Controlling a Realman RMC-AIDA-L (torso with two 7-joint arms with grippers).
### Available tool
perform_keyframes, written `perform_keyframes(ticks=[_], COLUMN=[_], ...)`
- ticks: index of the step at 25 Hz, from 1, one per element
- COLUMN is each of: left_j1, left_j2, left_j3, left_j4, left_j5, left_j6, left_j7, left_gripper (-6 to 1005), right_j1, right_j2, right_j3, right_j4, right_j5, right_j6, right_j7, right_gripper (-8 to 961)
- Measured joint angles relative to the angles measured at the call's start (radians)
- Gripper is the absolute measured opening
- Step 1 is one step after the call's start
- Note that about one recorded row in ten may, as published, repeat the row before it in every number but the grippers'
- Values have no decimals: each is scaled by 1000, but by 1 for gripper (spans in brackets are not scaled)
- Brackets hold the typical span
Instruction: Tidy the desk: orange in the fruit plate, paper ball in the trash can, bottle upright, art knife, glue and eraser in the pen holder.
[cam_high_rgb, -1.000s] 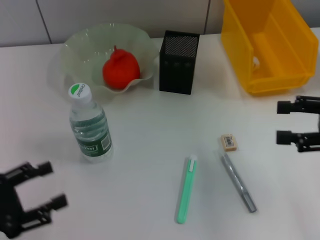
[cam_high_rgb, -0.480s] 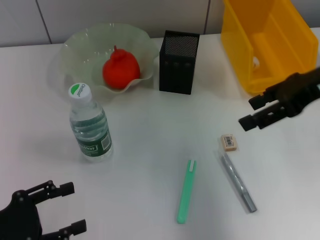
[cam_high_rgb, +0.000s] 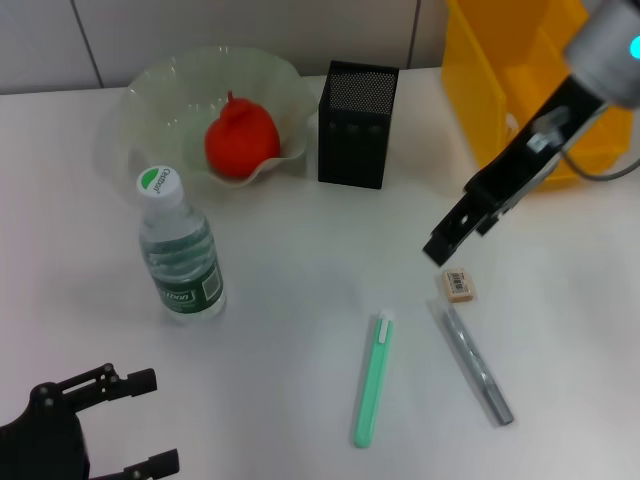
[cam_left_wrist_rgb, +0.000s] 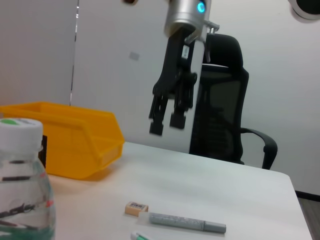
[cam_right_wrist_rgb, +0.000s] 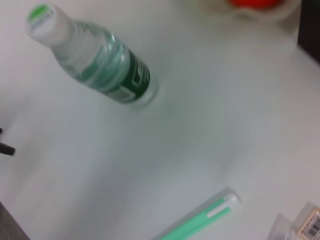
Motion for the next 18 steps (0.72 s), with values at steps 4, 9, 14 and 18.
perform_keyframes(ticks=[4, 9, 14, 18], left_j1=[-6, -20, -26, -31], left_j2=[0, 2, 4, 8], left_j3=[0, -1, -1, -1], left_j4=[4, 8, 9, 9], left_j5=[1, 2, 2, 2], left_j6=[7, 24, 25, 23], left_j7=[1, 19, 43, 53], left_gripper=[784, 784, 784, 784], right_j1=[51, 89, 87, 76], right_j2=[30, 71, 74, 72], right_j3=[-25, -78, -133, -132], right_j4=[67, 127, 204, 299], right_j5=[-69, -137, -102, -13], right_j6=[26, 96, 190, 263], right_j7=[36, 98, 174, 210], right_gripper=[815, 815, 815, 814])
